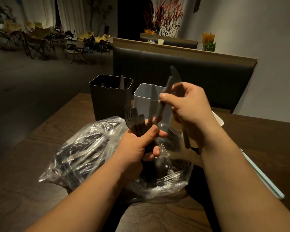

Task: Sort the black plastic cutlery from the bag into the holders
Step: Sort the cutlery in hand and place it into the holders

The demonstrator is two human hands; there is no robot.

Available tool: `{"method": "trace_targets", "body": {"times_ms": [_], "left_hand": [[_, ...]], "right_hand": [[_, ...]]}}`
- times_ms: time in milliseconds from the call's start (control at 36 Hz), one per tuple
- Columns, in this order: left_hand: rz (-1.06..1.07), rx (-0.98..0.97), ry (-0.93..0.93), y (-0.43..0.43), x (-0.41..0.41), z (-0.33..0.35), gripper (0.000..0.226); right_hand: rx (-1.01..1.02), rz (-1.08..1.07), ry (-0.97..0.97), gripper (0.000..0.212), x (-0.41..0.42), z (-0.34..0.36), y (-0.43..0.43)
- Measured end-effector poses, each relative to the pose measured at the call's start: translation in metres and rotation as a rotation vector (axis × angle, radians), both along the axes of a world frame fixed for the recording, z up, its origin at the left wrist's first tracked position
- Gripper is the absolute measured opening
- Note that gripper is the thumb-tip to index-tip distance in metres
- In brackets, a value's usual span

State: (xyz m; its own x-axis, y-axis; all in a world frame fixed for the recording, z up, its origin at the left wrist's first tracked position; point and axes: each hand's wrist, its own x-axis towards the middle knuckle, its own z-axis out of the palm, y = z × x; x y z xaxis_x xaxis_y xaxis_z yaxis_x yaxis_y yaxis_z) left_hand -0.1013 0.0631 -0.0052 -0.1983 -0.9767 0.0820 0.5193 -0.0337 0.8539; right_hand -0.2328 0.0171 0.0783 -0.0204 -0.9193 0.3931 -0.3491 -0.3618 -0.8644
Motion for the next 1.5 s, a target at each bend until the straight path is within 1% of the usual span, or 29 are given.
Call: {"method": "trace_targets", "body": {"times_ms": [56, 83, 139, 222, 278, 333, 389, 417, 472, 556, 583, 611, 694, 750, 778, 833, 889, 944, 1000, 1028, 1111, 1222, 1278, 1306, 1361, 1417, 1444, 1500], "left_hand": [[-0.008, 0.007, 0.032, 0.000, 0.001, 0.002, 0.034], [-0.010, 0.005, 0.045, -0.001, 0.001, 0.002, 0.036], [0.004, 0.008, 0.052, -0.001, 0.001, 0.003, 0.034], [0.053, 0.017, 0.035, -0.001, 0.000, 0.004, 0.033], [0.094, 0.044, 0.046, -0.002, -0.001, 0.003, 0.030], [0.125, 0.066, 0.058, -0.004, -0.001, 0.003, 0.022], [0.137, 0.074, 0.061, -0.006, 0.000, 0.003, 0.015], [0.141, 0.079, 0.062, -0.006, 0.000, 0.003, 0.013], [0.145, 0.091, 0.068, -0.006, 0.000, 0.004, 0.012], [0.146, 0.102, 0.089, -0.005, 0.001, 0.005, 0.016], [0.147, 0.106, 0.102, -0.006, 0.002, 0.004, 0.020], [0.147, 0.111, 0.114, -0.007, 0.003, 0.004, 0.024], [0.127, 0.124, 0.126, -0.008, 0.004, 0.004, 0.031], [0.089, 0.115, 0.128, -0.008, 0.004, 0.005, 0.032], [0.072, 0.113, 0.136, -0.008, 0.004, 0.005, 0.033], [0.055, 0.122, 0.176, -0.008, 0.006, 0.006, 0.031], [0.046, 0.131, 0.221, -0.007, 0.006, 0.007, 0.029], [0.028, 0.116, 0.234, -0.006, 0.004, 0.008, 0.030], [0.006, 0.094, 0.198, -0.005, 0.004, 0.009, 0.031], [-0.010, 0.085, 0.171, -0.005, 0.003, 0.009, 0.032], [-0.066, 0.068, 0.118, -0.002, 0.003, 0.010, 0.035], [-0.116, 0.052, 0.048, 0.000, 0.003, 0.007, 0.044], [-0.122, 0.043, 0.016, 0.000, 0.003, 0.005, 0.048], [-0.117, 0.048, 0.035, 0.000, 0.003, 0.004, 0.046], [-0.110, 0.062, 0.070, 0.000, 0.003, 0.003, 0.042], [-0.106, 0.055, 0.025, 0.000, 0.002, 0.004, 0.045], [-0.098, 0.047, 0.008, 0.000, 0.001, 0.004, 0.046], [-0.071, 0.043, 0.019, 0.001, 0.000, 0.004, 0.043]], "right_hand": [[-0.012, -0.088, -0.036, 0.008, -0.007, 0.005, -0.003], [-0.014, -0.130, -0.056, 0.009, -0.012, 0.008, -0.004], [-0.016, -0.169, -0.064, 0.012, -0.022, 0.011, -0.005], [-0.020, -0.180, -0.009, 0.025, -0.032, 0.009, -0.006], [-0.129, -0.304, 0.109, 0.035, -0.034, 0.007, -0.006], [-0.369, -0.424, 0.291, 0.035, -0.033, 0.008, -0.004], [-0.586, -0.402, 0.501, 0.026, -0.027, 0.013, 0.001], [-0.627, -0.337, 0.600, 0.026, -0.024, 0.015, 0.002], [-0.566, -0.165, 0.802, 0.030, -0.015, 0.018, 0.008], [-0.287, 0.047, 1.144, 0.039, -0.005, 0.017, 0.015], [-0.227, 0.083, 1.199, 0.041, -0.005, 0.016, 0.016], [-0.199, 0.093, 1.209, 0.038, -0.004, 0.014, 0.016], [-0.182, 0.044, 1.171, 0.021, -0.005, 0.010, 0.013], [-0.196, -0.032, 1.168, 0.009, -0.005, 0.009, 0.013], [-0.204, -0.084, 1.166, 0.008, -0.007, 0.009, 0.012], [-0.186, -0.165, 1.117, 0.015, -0.012, 0.010, 0.010], [-0.108, -0.119, 0.963, 0.017, -0.013, 0.014, 0.009], [-0.011, -0.028, 0.714, 0.018, -0.010, 0.016, 0.007], [0.110, 0.024, 0.429, 0.018, -0.004, 0.013, 0.007], [0.148, 0.028, 0.346, 0.018, -0.001, 0.011, 0.007], [0.163, 0.041, 0.294, 0.019, 0.002, 0.001, 0.003], [0.276, 0.157, 0.139, 0.029, 0.005, -0.004, 0.005], [0.253, 0.189, 0.078, 0.032, 0.008, -0.004, 0.005], [0.237, 0.197, 0.074, 0.032, 0.009, -0.004, 0.006], [0.218, 0.221, 0.103, 0.028, 0.011, -0.002, 0.007], [0.196, 0.229, 0.110, 0.019, 0.012, -0.003, 0.007], [0.181, 0.213, 0.098, 0.016, 0.012, -0.004, 0.006], [0.139, 0.140, 0.039, 0.016, 0.013, -0.005, 0.003]]}}
